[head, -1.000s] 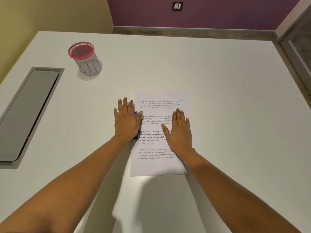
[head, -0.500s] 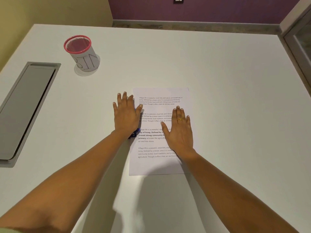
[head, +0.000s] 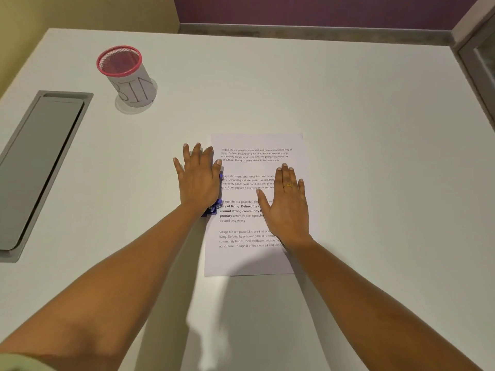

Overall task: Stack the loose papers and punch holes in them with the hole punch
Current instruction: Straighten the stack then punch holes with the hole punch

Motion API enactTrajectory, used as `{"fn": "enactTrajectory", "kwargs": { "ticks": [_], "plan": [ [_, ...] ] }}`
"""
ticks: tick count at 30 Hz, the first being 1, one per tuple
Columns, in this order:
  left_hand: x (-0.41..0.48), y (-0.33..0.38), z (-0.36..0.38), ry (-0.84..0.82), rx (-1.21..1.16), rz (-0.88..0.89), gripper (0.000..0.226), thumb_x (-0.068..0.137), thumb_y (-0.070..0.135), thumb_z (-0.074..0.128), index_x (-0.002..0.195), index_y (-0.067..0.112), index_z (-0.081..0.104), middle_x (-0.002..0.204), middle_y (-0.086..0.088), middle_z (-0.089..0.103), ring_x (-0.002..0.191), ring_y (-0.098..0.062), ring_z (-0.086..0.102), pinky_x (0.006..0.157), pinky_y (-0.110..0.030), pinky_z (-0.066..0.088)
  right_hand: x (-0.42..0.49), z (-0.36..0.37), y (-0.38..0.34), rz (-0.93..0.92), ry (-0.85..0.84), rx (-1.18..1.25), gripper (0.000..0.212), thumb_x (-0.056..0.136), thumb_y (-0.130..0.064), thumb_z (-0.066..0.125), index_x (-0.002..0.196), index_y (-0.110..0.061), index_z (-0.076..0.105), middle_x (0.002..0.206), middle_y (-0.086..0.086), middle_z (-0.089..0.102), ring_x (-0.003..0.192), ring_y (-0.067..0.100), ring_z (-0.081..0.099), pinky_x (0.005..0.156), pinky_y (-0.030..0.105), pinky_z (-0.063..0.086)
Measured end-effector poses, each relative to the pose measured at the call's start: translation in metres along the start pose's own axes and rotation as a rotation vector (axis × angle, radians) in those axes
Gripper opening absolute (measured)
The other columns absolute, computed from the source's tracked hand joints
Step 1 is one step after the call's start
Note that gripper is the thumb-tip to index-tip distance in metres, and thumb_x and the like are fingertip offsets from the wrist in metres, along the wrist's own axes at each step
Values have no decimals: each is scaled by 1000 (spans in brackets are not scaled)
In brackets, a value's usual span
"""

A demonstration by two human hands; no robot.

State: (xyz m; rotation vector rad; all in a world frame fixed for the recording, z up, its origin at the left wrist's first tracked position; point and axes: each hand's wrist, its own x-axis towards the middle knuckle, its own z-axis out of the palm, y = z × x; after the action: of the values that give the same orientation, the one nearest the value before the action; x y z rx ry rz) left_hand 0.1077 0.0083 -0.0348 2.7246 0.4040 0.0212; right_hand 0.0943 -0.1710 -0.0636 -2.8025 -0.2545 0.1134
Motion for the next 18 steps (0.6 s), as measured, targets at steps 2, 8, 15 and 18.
{"fn": "enactTrajectory", "kwargs": {
  "ticks": [2, 8, 15, 18],
  "plan": [
    [2, -1, 0, -2, -32, -13, 47, 99, 27, 27, 142, 9, 31, 154, -11, 23, 146, -29, 2, 116, -51, -1, -1, -1, -1, 2, -2, 5, 68, 96, -47, 29, 148, -6, 11, 158, 8, 9, 147, 19, 4, 119, 34, -1],
    [5, -6, 6, -11, -89, -43, 49, 100, 26, 25, 145, 7, 23, 155, -10, 22, 146, -28, 2, 116, -49, -2, 1, -2, -1, 4, -10, 4, 68, 96, -47, 28, 148, -6, 11, 158, 8, 8, 147, 19, 4, 119, 34, -2],
    [3, -7, 7, -15, -224, -57, 48, 101, 25, 22, 146, 9, 22, 155, -7, 21, 146, -26, -1, 114, -51, -7, 0, -3, -2, 6, -24, -5, 68, 96, -47, 27, 148, -7, 9, 158, 7, 7, 147, 18, 2, 119, 34, -2],
    [3, -9, 10, -3, -269, -70, 50, 101, 26, 22, 148, 12, 15, 156, -4, 20, 147, -24, -5, 113, -50, -12, 0, -2, -2, 9, -19, 4, 68, 96, -46, 28, 147, -6, 11, 158, 8, 9, 147, 19, 5, 120, 35, 0]
  ]
}}
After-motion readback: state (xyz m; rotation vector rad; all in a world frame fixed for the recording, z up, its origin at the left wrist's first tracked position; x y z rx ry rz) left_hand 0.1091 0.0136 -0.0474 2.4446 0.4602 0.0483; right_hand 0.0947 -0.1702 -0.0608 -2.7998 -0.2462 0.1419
